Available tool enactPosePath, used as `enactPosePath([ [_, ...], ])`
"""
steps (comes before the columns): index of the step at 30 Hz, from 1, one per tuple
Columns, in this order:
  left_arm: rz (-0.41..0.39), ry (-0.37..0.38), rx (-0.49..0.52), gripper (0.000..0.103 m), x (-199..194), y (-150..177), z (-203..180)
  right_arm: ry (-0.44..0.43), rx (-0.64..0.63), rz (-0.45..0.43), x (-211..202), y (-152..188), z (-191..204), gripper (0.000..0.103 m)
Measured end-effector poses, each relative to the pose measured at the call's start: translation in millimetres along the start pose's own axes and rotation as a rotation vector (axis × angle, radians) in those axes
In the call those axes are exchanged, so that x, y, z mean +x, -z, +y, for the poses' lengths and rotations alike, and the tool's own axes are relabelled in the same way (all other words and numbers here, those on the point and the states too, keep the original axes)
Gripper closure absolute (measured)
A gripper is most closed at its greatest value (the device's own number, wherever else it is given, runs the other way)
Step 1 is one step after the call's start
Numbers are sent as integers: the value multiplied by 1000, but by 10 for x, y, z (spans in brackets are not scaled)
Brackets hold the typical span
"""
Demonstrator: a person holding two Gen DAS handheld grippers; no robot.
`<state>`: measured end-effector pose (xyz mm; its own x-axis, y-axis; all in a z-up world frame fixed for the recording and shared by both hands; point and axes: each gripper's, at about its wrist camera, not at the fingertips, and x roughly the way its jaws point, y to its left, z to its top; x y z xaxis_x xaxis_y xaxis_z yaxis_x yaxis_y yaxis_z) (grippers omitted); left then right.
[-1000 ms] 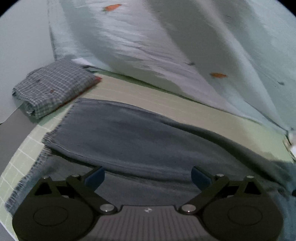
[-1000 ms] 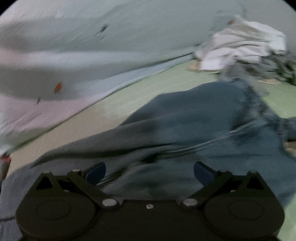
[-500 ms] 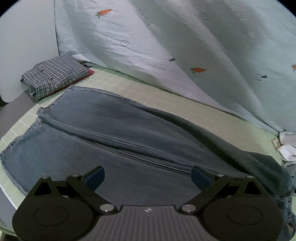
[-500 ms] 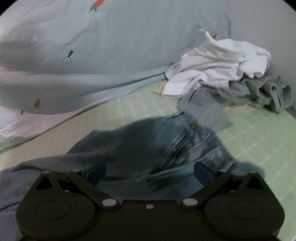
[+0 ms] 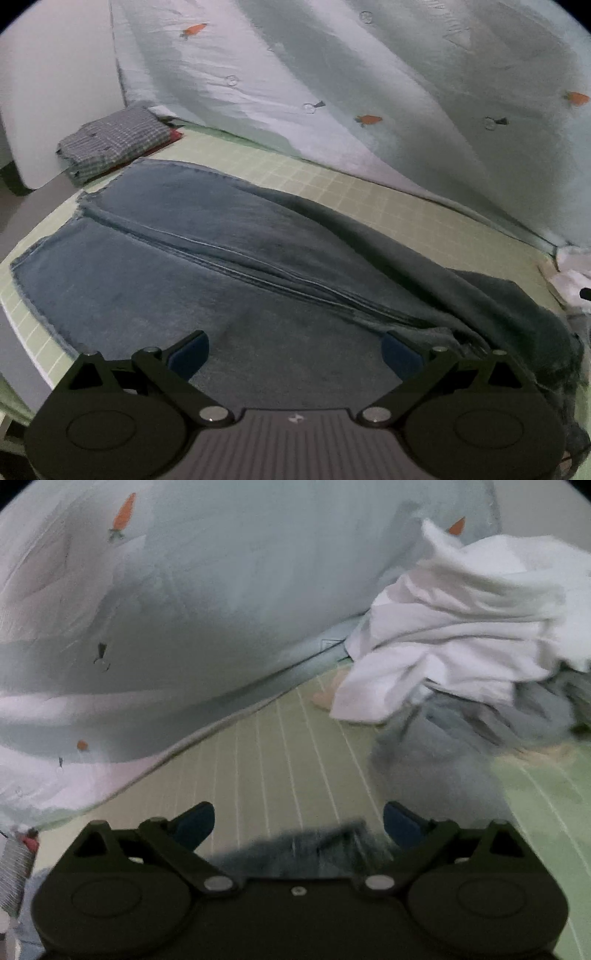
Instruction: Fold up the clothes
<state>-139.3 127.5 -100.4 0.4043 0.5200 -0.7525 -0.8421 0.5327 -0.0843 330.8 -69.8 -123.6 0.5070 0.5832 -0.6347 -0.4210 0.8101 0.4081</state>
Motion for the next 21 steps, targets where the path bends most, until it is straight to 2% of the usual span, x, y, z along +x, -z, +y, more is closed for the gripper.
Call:
enactPosePath([
  [2, 12, -20, -6, 4, 28, -29, -56, 25, -23, 34, 202, -18, -3, 8],
  [3, 18, -29, -5, 4, 42, -45, -96, 45, -44, 56, 297, -2, 8, 13],
  [6, 47, -38, 21, 4, 133, -91, -224, 118, -143, 143, 475, 277, 69, 21],
  [12, 89, -36, 109, 4, 238, -98, -433, 177, -317, 96, 132, 906, 168, 22],
  [15, 108, -33, 133, 4, 303, -113, -493, 175, -321, 137, 66, 922, 177, 21],
  [19, 113, -29, 137, 4, 346, -151, -534, 154, -285, 193, 132, 749, 100, 20],
  [20, 114, -29, 139, 4, 350, -154, -538, 143, -286, 204, 162, 709, 96, 21],
  [21, 115, -29, 140, 4, 357, -155, -540, 124, -296, 210, 171, 683, 95, 27],
])
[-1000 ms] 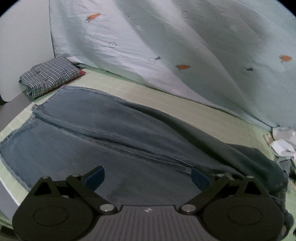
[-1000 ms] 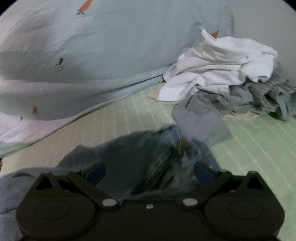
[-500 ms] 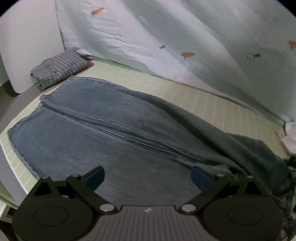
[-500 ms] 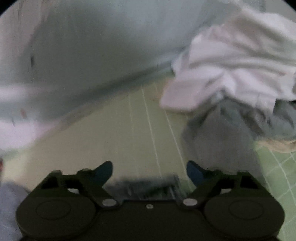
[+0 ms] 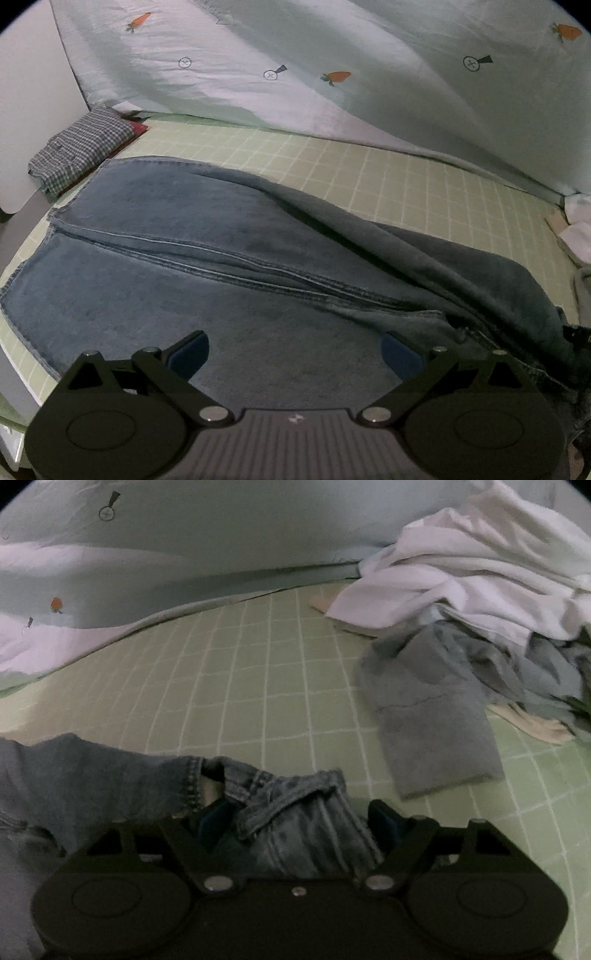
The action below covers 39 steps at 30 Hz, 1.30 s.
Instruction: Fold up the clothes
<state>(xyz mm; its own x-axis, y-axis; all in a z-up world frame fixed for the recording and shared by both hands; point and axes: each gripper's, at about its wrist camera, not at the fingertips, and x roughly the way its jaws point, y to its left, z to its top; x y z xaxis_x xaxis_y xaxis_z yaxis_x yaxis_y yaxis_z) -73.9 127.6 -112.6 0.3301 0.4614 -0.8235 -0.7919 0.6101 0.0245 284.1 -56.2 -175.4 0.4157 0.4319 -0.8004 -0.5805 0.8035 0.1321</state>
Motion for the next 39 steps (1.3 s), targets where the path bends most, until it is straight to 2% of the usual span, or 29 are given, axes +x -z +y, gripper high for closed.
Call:
enactPosePath([
  [1, 1, -1, -1, 4, 2, 0, 2, -21, -13, 1, 1, -25, -9, 44],
  [3, 2, -5, -4, 4, 3, -1, 17, -93, -27, 3, -31, -80, -20, 63],
  [5, 2, -10, -17, 4, 5, 0, 37, -117, -56, -30, -105, -145, -7, 71],
  [8, 4, -13, -41, 4, 8, 3, 94, -160, -39, -151, -309, -288, -83, 79],
  [9, 2, -17, -45, 4, -1, 3, 110, -179, -6, -215, -406, -342, -137, 96],
  [12, -4, -27, -59, 4, -25, -5, 155, -203, 95, -430, -707, -558, -278, 95],
  [15, -9, -33, -77, 4, -36, -14, 209, -129, 92, -565, -726, -737, -214, 95],
  [16, -11, -35, -83, 4, -40, -16, 228, -84, 73, -592, -670, -771, -168, 94],
  [17, -11, -34, -90, 4, -42, -20, 247, -30, 38, -569, -551, -804, -108, 93],
  [18, -11, -34, -94, 4, -49, -20, 266, 27, -2, -531, -415, -836, -44, 87],
  [19, -14, -36, -94, 4, -62, -16, 280, 65, -32, -454, -302, -859, -1, 78],
  [20, -18, -37, -94, 4, -76, -13, 293, 98, -59, -365, -196, -879, 36, 75],
  [21, -20, -40, -96, 4, -84, -4, 303, 96, -41, -348, -206, -804, 19, 61],
  [22, -22, -43, -97, 4, -92, 5, 313, 85, -10, -352, -250, -701, -13, 35],
  [24, -23, -46, -106, 4, -98, 16, 341, 76, 67, -349, -392, -429, -118, 12],
  [27, -16, -38, -125, 4, -91, 30, 374, 97, 211, -262, -517, 4, -326, 12],
  [30, -12, -19, -119, 4, -92, 43, 385, 121, 418, -180, -737, 544, -650, 12],
  [32, -14, -4, -107, 4, -101, 54, 375, 102, 555, -138, -854, 861, -845, 11],
  [36, -23, 37, -84, 4, -182, 134, 341, -2, 801, -83, -867, 1328, -1057, 10],
  [39, -41, 54, -59, 4, -290, 235, 319, -113, 914, -90, -809, 1431, -1074, 10],
])
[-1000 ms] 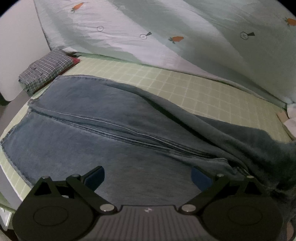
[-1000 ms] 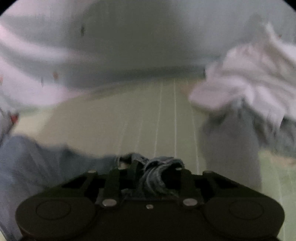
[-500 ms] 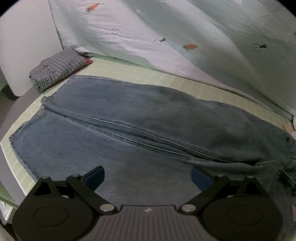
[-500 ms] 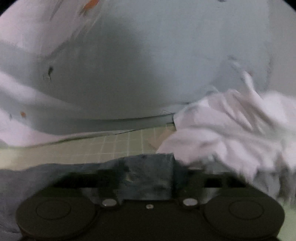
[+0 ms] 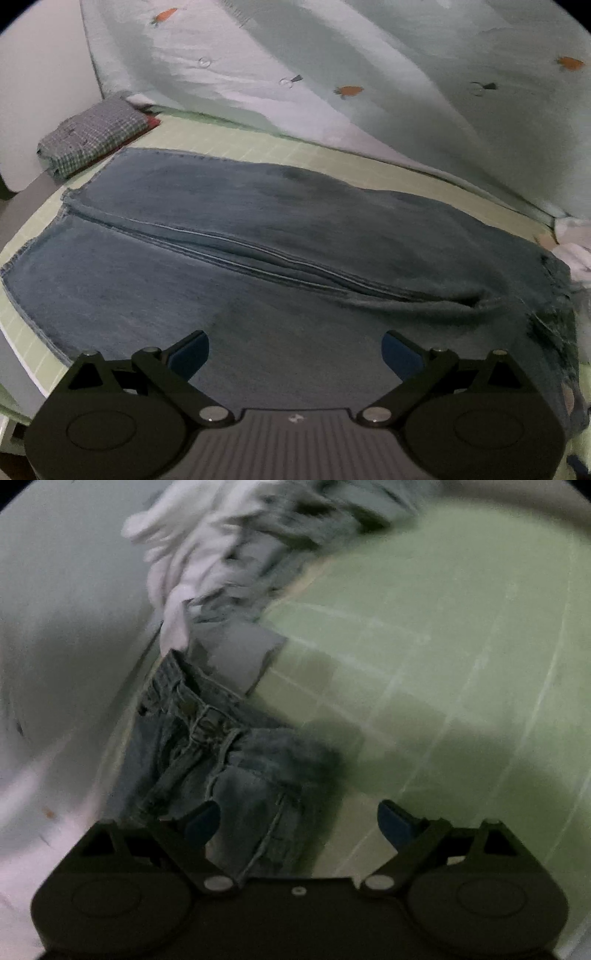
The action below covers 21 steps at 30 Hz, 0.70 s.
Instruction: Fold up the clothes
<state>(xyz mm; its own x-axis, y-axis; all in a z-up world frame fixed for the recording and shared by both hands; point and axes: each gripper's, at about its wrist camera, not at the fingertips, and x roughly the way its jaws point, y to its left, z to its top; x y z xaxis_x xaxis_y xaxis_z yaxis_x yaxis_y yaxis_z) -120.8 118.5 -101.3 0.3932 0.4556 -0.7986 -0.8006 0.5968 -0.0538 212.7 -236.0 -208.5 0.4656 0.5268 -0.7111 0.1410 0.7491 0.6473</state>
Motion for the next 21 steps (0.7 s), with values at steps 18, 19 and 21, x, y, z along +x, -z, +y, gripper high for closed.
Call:
enactPosePath([
  [18, -3, -104, -104, 4, -479, 330, 815, -50, -101, -117, -555, 172, 1, 94],
  [19, 6, -115, -122, 4, -451, 340, 905, 4, -129, -118, -567, 180, -31, 94],
  [21, 24, -126, -168, 4, -400, 357, 1125, 86, -137, -87, -516, 202, -85, 92],
])
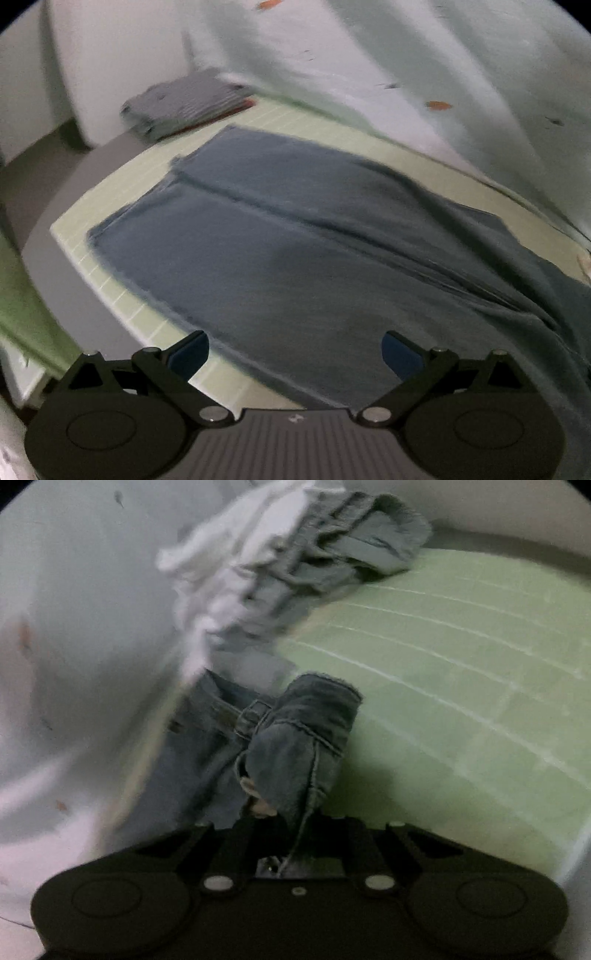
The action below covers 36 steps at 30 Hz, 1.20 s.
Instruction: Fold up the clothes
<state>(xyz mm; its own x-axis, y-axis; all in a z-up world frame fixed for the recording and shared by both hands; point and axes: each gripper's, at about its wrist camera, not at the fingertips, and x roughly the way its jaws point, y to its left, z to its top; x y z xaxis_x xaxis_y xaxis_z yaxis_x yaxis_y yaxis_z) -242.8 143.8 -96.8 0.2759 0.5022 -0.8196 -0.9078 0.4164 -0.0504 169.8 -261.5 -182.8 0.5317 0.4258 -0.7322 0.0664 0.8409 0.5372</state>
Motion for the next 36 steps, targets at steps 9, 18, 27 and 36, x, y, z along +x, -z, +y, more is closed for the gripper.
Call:
enactPosePath([
  [9, 49, 5, -229, 4, 400, -231, 1088, -84, 298, 18, -126, 597, -5, 21],
  [18, 63, 22, -353, 6, 898, -514, 1970, -230, 464, 1, -175, 1358, 411, 0],
  [27, 111, 6, -341, 36, 1464, -869, 2485, -261, 530, -27, -128, 1957, 848, 0],
  [36, 167, -28, -328, 27, 1859, -1026, 2551, -251, 525, -34, -106, 2298, 1073, 0],
])
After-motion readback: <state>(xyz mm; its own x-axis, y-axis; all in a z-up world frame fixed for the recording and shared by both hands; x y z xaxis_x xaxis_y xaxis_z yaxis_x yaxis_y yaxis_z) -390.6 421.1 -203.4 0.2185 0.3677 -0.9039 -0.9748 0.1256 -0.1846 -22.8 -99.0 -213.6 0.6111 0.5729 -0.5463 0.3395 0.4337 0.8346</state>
